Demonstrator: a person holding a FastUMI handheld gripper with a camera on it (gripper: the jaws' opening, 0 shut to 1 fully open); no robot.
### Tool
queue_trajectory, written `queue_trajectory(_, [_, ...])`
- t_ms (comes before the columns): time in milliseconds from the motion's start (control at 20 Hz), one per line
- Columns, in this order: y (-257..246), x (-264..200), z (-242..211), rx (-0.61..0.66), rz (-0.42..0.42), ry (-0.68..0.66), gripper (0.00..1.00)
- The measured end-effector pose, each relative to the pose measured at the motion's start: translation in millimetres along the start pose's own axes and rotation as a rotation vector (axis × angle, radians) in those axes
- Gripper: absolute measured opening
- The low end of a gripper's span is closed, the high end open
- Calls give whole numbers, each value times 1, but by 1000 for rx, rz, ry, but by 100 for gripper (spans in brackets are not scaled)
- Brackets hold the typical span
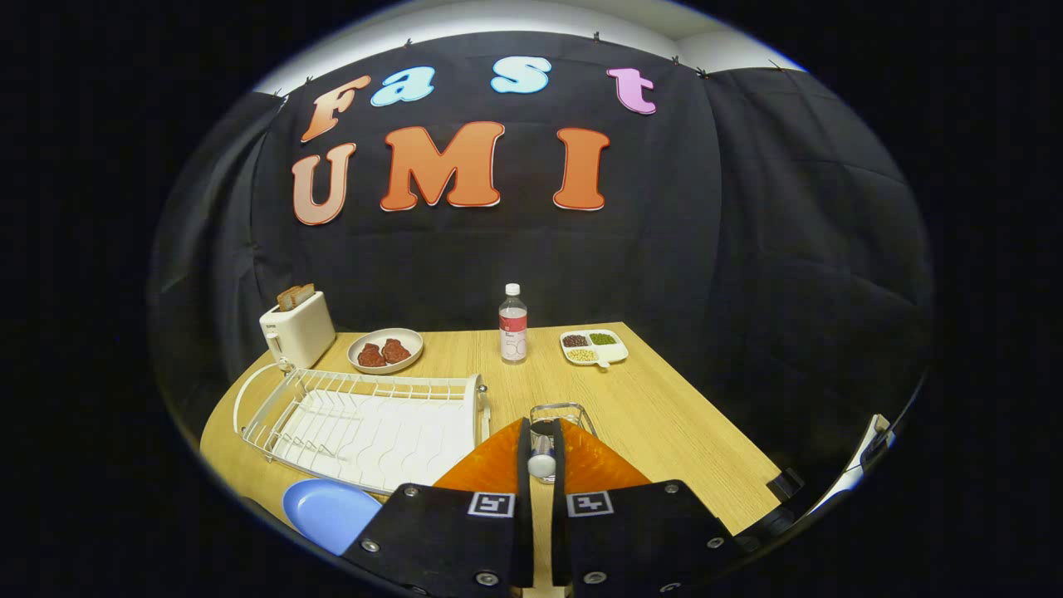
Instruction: Take the plate from the dish rack, then take the spoon from the basket and place it into the plate.
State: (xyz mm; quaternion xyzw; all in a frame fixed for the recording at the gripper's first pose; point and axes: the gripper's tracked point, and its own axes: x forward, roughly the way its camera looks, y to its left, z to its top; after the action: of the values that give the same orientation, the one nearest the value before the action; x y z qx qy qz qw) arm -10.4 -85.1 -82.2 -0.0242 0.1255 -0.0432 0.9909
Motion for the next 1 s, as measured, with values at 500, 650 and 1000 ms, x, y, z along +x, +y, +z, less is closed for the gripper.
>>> queue_trajectory(500, [66, -51, -11, 0, 107, 16, 8])
queue_trajectory(650, [87, -60, -19, 8, 151, 35, 8])
queue_trajectory(1000, [137, -75, -45, -26, 269, 80, 8])
